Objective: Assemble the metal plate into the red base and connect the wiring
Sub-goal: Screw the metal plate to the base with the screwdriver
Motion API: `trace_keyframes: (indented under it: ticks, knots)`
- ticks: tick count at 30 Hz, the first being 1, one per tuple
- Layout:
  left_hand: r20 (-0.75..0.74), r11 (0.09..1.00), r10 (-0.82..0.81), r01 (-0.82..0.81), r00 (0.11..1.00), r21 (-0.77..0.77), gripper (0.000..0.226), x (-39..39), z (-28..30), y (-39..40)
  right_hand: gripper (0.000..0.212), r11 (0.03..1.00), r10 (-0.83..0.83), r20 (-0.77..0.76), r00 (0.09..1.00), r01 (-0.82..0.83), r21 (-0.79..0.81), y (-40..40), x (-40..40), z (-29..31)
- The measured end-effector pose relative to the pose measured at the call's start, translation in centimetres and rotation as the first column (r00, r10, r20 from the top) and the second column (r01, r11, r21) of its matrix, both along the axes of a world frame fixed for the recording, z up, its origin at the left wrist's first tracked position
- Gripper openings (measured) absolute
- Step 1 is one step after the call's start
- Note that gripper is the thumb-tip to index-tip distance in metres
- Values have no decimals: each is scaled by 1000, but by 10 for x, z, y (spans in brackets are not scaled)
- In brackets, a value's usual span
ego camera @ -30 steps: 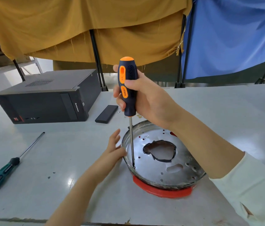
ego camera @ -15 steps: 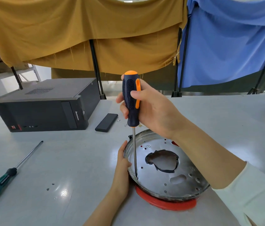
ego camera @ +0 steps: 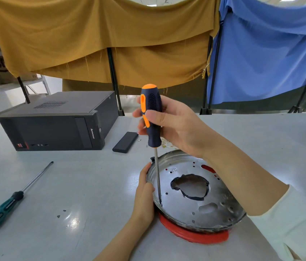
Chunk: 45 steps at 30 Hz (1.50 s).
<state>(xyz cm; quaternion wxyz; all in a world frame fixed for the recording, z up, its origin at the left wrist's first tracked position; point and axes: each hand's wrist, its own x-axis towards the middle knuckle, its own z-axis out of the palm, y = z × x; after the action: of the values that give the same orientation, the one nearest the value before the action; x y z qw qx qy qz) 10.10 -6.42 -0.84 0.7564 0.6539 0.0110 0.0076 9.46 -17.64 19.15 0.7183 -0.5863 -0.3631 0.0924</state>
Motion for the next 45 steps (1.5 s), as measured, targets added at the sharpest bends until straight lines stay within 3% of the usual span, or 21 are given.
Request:
trace_keyframes:
  ticks: [4, 6, 11, 16, 19, 22, 25, 32, 35, 38, 45]
  knots:
    - [23, 1000, 7, -7, 1000, 20, 54, 0, -2, 1, 29, 978, -206, 49, 977, 208, -18, 2, 1, -3]
    - [46, 1000, 7, -8, 999, 30, 56, -1, -3, 1, 28, 977, -211, 40, 977, 212, -10, 4, 1, -5]
    - [30, 1000, -3, 2, 1000, 21, 57, 2, -5, 3, 31, 998, 18, -65, 998, -13, 69, -1, 0, -4]
    - [48, 999, -12, 11, 999, 37, 50, 0, -6, 4, 34, 986, -164, 38, 986, 163, 17, -1, 1, -7]
    - [68, 999, -15, 12, 998, 37, 49, -1, -4, 3, 24, 974, -228, 60, 972, 227, 20, 4, 0, -7]
    - [60, 999, -11, 9, 998, 31, 47, 0, -4, 4, 15, 996, -73, -3, 997, 73, 48, 2, -1, -6]
    - [64, 999, -16, 14, 998, 36, 49, 1, -6, 4, 29, 996, 44, -59, 997, -39, 77, -5, -2, -5]
    - [96, 999, -2, -3, 995, 53, 50, 0, -6, 4, 21, 972, -230, 37, 973, 227, 59, -3, -3, -8]
    - [76, 999, -9, 5, 997, 52, 48, 0, -6, 4, 10, 992, -94, 0, 996, 94, 83, -1, -6, -7]
    - [48, 999, -6, 4, 999, 49, 47, 1, -7, 4, 30, 995, 46, -38, 998, -42, 91, -6, -8, -5]
    - [24, 999, 6, -8, 1000, 52, 47, 2, -5, 3, 26, 975, -218, 39, 975, 216, 56, 4, -5, -7]
